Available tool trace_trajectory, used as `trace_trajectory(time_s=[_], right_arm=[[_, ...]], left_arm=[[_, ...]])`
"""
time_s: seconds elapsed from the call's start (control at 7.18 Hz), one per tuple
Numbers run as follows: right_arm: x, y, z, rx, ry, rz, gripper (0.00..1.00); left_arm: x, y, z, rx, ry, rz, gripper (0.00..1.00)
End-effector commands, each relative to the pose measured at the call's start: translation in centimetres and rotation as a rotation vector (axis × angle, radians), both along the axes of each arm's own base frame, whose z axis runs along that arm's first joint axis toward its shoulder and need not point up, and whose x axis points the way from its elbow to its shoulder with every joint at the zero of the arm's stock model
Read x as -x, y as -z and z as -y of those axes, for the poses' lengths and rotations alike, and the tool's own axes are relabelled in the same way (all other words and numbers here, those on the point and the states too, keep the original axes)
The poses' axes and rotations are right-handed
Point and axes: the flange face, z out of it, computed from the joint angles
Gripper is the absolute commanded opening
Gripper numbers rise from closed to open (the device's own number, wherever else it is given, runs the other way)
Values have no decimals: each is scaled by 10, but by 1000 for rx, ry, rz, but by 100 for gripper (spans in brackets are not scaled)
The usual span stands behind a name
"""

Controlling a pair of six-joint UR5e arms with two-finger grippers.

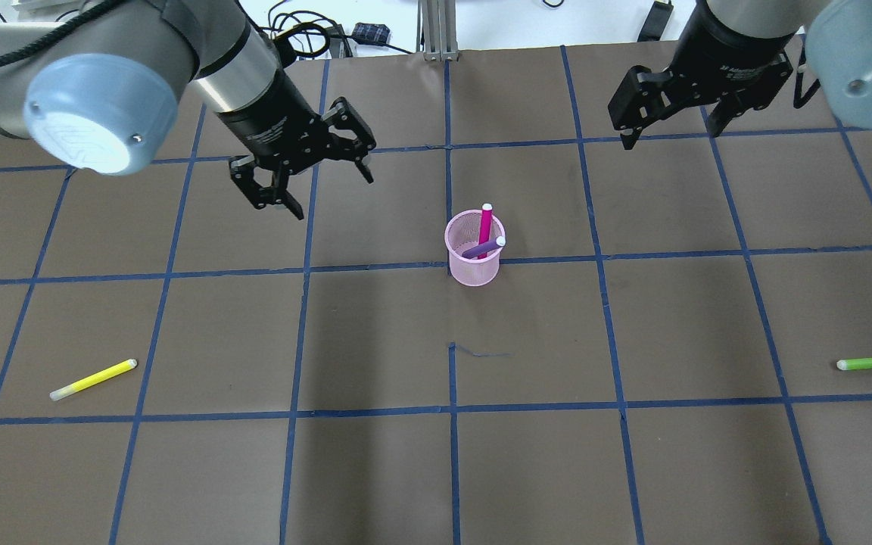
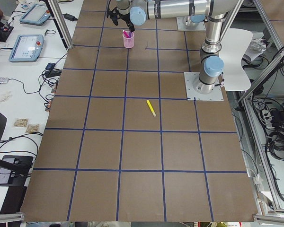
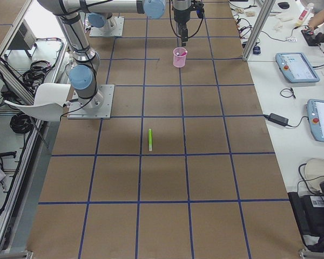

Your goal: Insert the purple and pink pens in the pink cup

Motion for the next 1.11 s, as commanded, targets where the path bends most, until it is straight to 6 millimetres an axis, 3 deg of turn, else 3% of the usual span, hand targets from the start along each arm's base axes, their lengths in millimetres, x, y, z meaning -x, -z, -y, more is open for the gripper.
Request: trace_trajectory(time_s=[0.0, 0.14, 0.42, 0.97], right_arm=[[4, 14, -2, -43, 24, -13, 100], [9, 13, -4, -53, 37, -15, 100], [15, 9, -8, -46, 45, -63, 100], [20, 2, -5, -33, 84, -22, 100]], left_arm=[[-16, -52, -41, 125, 251, 95, 100], [-23, -61, -45, 149, 254, 125, 100], [-33, -62, -42, 178, 417, 205, 100], [-33, -63, -41, 181, 384, 207, 100]])
